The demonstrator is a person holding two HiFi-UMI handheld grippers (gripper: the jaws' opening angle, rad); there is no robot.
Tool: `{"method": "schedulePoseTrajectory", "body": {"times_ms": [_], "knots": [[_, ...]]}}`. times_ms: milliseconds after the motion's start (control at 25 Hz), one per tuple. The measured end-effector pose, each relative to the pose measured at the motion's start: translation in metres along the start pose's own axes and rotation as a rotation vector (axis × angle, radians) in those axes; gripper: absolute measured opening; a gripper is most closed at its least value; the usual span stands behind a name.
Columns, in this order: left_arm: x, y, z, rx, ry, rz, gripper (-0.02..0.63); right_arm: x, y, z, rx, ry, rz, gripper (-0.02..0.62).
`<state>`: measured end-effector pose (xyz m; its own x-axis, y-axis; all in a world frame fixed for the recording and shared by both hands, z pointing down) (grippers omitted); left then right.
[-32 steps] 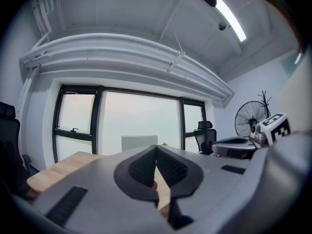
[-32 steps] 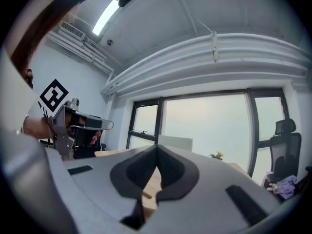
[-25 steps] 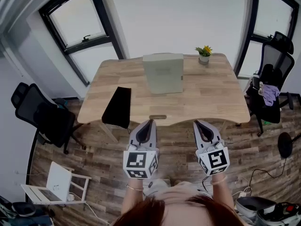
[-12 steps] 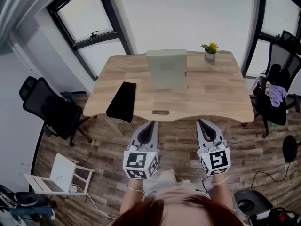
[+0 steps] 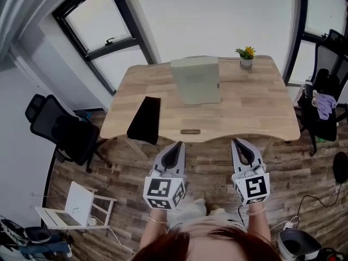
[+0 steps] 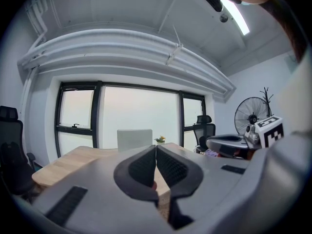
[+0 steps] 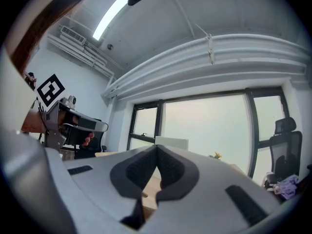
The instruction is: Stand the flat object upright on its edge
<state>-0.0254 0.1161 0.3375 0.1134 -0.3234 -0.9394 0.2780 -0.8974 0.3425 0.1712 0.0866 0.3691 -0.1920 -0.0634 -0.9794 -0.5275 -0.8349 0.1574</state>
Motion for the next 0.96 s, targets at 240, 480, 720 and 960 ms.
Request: {"method": "schedulePoseTrajectory", "body": {"times_ms": [240, 480, 720, 960], "knots": [[0.003, 0.019, 0.023, -0.047, -0.004, 0.004, 0.012, 0.005, 0.018, -0.004, -0.038, 0.031, 0.003, -0.002], [-0.001, 0.033, 0.045, -0.107, 0.018, 0.015, 0.011, 0.008, 0.04, 0.007, -0.056, 0.043, 0.013, -0.001], [0.002, 0.048, 0.068, -0.146, 0.011, 0.011, 0.012, 0.016, 0.061, 0.008, -0.088, 0.036, 0.017, -0.002], [0.005, 0.064, 0.087, -0.18, 0.015, 0.01, 0.012, 0.022, 0.088, 0.013, -0.107, 0.032, 0.024, -0.002]]}}
Point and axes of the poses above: the fingertips, and each gripper's own axes: y forward along the fingers, z to its left, x out of its top, the point moved 5 cm from there along -y, backward along the fingers, and after that the axes turned 11 degrees about z, right-handed, at the moved point
